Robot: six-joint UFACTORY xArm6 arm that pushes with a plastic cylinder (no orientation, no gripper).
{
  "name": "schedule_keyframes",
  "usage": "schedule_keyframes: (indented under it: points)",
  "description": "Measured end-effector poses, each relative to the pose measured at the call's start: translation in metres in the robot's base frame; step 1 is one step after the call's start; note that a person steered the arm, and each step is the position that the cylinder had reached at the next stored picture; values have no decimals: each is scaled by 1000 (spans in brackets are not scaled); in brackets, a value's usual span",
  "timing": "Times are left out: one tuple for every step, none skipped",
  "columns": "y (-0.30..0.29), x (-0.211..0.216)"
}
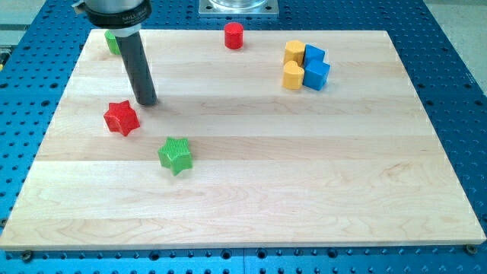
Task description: Move the red star to the center left of the board
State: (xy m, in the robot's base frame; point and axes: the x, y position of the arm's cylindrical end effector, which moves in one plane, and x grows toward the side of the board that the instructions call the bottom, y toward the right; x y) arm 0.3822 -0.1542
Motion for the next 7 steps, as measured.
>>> schedule_keyframes:
  points:
    - [0,33]
    - [-4,57]
    - [-15,57]
    - [-19,57]
    - [-19,51]
    - [-19,41]
    - [-27,35]
